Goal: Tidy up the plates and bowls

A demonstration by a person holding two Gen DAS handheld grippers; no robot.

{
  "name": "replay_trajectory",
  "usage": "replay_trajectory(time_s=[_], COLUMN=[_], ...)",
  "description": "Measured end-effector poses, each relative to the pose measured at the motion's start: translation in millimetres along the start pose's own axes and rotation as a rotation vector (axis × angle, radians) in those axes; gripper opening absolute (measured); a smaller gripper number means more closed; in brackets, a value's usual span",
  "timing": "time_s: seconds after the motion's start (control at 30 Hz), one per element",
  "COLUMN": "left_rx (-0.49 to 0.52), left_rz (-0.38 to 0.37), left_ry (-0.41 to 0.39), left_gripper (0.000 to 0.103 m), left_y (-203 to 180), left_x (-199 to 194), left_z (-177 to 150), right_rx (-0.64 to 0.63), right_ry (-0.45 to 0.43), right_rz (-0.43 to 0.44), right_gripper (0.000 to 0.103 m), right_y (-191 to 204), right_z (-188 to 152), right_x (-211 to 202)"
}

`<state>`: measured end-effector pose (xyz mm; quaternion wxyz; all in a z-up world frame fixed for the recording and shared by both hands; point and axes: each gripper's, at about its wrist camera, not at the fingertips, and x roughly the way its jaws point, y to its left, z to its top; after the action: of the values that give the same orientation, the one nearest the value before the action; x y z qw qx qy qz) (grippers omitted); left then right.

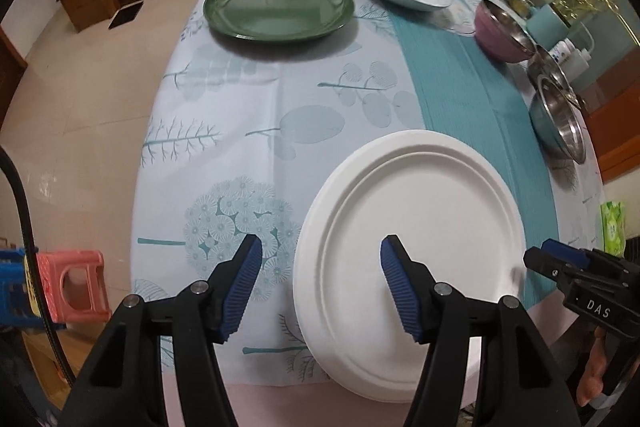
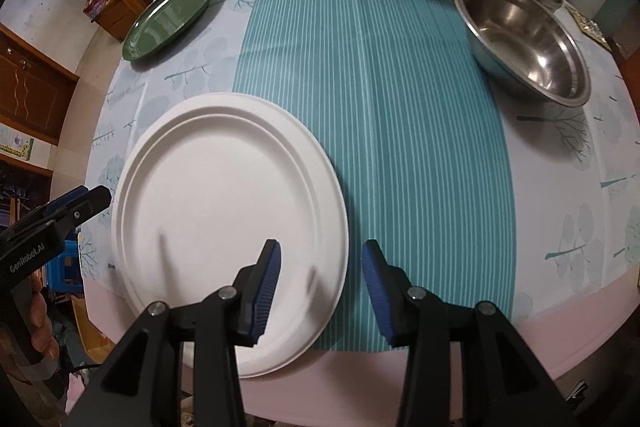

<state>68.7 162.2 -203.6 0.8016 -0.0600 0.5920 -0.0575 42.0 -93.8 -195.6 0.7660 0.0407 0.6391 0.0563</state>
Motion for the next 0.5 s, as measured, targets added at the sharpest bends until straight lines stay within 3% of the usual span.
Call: replay_trajectory(time_s=[0.5], left_rx=[0.062], left_rz=[0.006], left_ry=[-0.089], left_gripper=[0.061], left_y=[-31], left_x=[-36], left_z=[-11], right_rx=[-0.038], right_ry=[-0.155], right_rz=[-0.006], right_gripper=[0.043], right_y=[16], right_z=[-11], right_x=[-43])
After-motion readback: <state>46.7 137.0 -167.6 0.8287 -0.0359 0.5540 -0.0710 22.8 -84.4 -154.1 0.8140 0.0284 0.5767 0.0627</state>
